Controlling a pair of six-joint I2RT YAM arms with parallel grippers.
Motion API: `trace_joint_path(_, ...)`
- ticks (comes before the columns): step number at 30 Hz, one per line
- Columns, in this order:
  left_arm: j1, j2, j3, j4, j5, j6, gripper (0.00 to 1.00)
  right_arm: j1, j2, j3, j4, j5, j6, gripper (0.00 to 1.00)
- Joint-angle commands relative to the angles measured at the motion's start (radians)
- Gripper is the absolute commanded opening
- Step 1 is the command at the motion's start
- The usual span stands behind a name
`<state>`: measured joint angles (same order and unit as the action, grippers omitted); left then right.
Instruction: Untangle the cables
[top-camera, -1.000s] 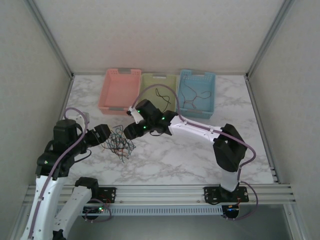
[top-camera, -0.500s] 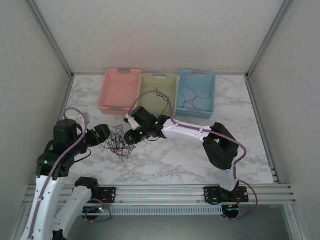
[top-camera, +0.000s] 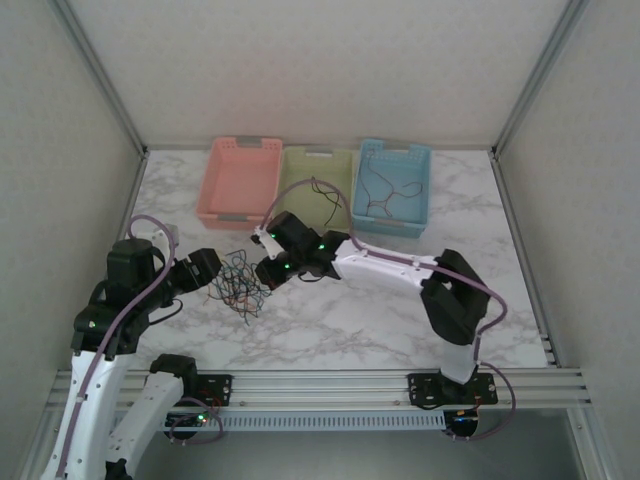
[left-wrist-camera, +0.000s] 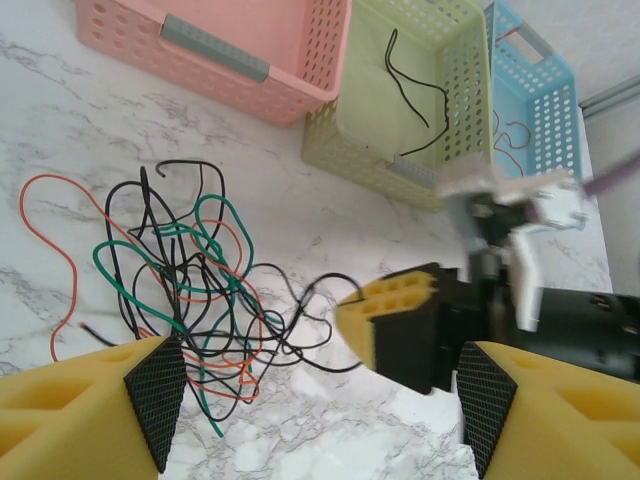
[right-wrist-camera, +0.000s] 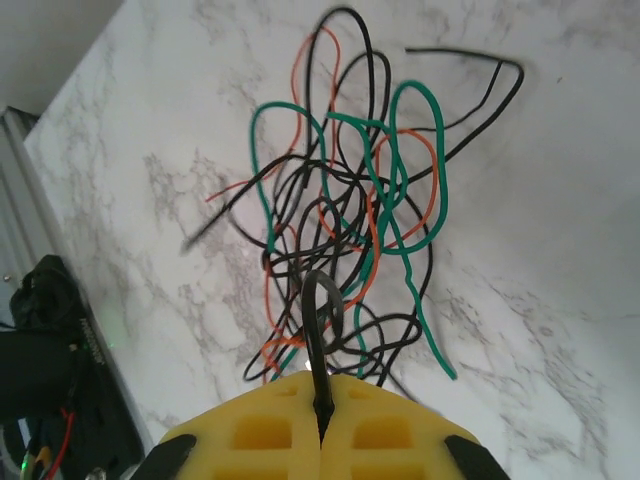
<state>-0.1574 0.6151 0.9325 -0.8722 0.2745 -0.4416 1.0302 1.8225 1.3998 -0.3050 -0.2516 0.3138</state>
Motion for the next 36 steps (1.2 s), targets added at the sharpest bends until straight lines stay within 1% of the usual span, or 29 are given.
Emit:
trace_joint_path(1, -0.003, -0.001, -0.011, -0.001, -0.011, 0.003, 0.75, 0.010, -0.155, -0.020, 0.033, 0.054, -0.075, 0.00)
trace_joint_path(7, -0.002, 0.004, -0.001, -0.008, -0.015, -0.002, 0.74, -0.008, -0.353, -0.081, 0.016, 0.098, -0.133, 0.00)
trace_joint_path(12, -0.003, 0.011, 0.002, -0.008, -0.006, -0.002, 0.71, -0.069, -0.488, -0.116, -0.019, 0.133, -0.122, 0.00)
trace_joint_path(16, -0.003, 0.027, 0.003, 0.000, 0.018, -0.007, 0.69, -0.114, -0.550, -0.130, -0.026, 0.113, -0.117, 0.00)
trace_joint_path(18, -0.004, 0.038, -0.008, 0.019, 0.058, -0.022, 0.68, -0.126, -0.553, -0.120, -0.048, 0.114, -0.122, 0.00)
trace_joint_path(21, -0.003, 0.050, -0.045, 0.087, 0.167, -0.065, 0.65, -0.139, -0.553, -0.115, -0.058, 0.120, -0.111, 0.00)
trace_joint_path(23, -0.010, 0.046, -0.072, 0.135, 0.206, -0.101, 0.64, -0.147, -0.552, -0.111, -0.059, 0.128, -0.099, 0.00)
trace_joint_path(25, -0.028, 0.035, -0.101, 0.190, 0.221, -0.146, 0.63, -0.151, -0.548, -0.097, -0.064, 0.144, -0.083, 0.00)
trace_joint_path(28, -0.090, 0.036, -0.173, 0.298, 0.213, -0.221, 0.62, -0.156, -0.536, -0.062, -0.070, 0.166, -0.048, 0.00)
trace_joint_path(30, -0.163, 0.049, -0.215, 0.363, 0.170, -0.251, 0.62, -0.159, -0.525, -0.028, -0.074, 0.170, -0.021, 0.00)
trace_joint_path(33, -0.275, 0.070, -0.250, 0.443, 0.101, -0.260, 0.62, -0.159, -0.513, 0.015, -0.075, 0.177, 0.015, 0.00)
trace_joint_path(36, -0.364, 0.107, -0.272, 0.533, 0.060, -0.257, 0.61, -0.160, -0.498, 0.054, -0.092, 0.186, 0.042, 0.00)
